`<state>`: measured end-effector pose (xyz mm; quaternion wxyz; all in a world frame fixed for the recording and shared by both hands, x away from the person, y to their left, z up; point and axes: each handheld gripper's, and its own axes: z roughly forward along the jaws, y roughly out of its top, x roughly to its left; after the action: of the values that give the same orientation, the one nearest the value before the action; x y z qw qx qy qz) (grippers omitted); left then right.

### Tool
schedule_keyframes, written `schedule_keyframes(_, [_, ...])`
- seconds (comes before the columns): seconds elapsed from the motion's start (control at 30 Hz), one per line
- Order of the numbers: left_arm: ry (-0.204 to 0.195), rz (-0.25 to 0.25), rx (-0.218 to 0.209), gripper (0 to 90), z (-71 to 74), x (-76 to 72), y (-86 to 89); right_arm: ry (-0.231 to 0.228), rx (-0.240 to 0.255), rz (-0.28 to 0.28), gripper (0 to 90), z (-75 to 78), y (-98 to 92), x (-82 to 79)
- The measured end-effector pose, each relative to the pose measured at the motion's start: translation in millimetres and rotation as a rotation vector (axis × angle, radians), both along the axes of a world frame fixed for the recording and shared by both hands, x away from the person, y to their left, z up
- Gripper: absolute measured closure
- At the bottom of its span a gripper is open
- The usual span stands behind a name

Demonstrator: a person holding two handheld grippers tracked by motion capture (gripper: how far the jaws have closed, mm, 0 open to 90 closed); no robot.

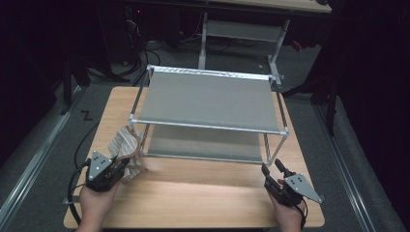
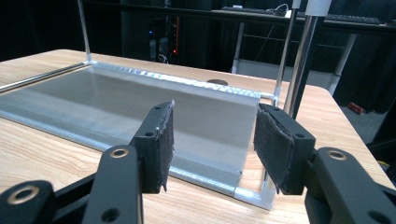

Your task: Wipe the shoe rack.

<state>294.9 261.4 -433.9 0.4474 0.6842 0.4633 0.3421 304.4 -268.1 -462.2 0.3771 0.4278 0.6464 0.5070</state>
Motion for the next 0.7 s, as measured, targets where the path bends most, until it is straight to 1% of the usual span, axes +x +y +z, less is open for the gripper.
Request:
schedule_keyframes(0.03, [-0.018,0.001,-0.002,73.9,4.5,-0.8,0.9,-0.001,0.000,0.003,48.0,0.0,0.1,0.1])
schedule_keyframes(0.1, [-0.041,-0.002,-0.011,73.9,11.7,-1.6,2.2,-0.001,-0.001,0.001,48.0,0.3,0.3,-0.1])
schedule_keyframes(0.17, [-0.044,-0.003,-0.012,73.9,13.6,-1.0,2.7,-0.002,-0.001,0.001,48.0,0.4,0.3,-0.1])
schedule_keyframes(0.23, [-0.017,-0.008,-0.007,73.8,7.7,2.1,2.8,-0.002,0.000,0.002,48.0,0.2,0.2,0.1])
schedule_keyframes(0.37, [0.052,-0.016,-0.003,73.9,-12.3,6.3,2.9,-0.004,-0.002,0.003,48.0,0.3,-0.5,0.0])
schedule_keyframes(0.47, [0.115,-0.027,-0.015,73.9,-30.7,8.1,3.7,-0.004,0.000,0.002,48.0,0.3,-0.7,0.0])
schedule_keyframes(0.5, [0.138,-0.031,-0.014,73.9,-36.4,8.3,4.2,-0.004,0.000,0.004,48.0,0.2,-0.7,0.1])
schedule_keyframes(0.53, [0.158,-0.032,-0.004,73.8,-41.2,7.8,4.8,-0.004,0.000,0.003,48.0,0.2,-0.7,0.0])
schedule_keyframes(0.6, [0.183,-0.027,0.005,73.8,-47.9,5.3,7.6,-0.004,0.001,0.003,48.0,0.3,-0.6,-0.2])
schedule_keyframes(0.7, [0.201,-0.006,0.019,73.8,-51.0,-0.4,15.2,-0.004,0.001,0.000,48.0,0.4,-0.8,-0.3])
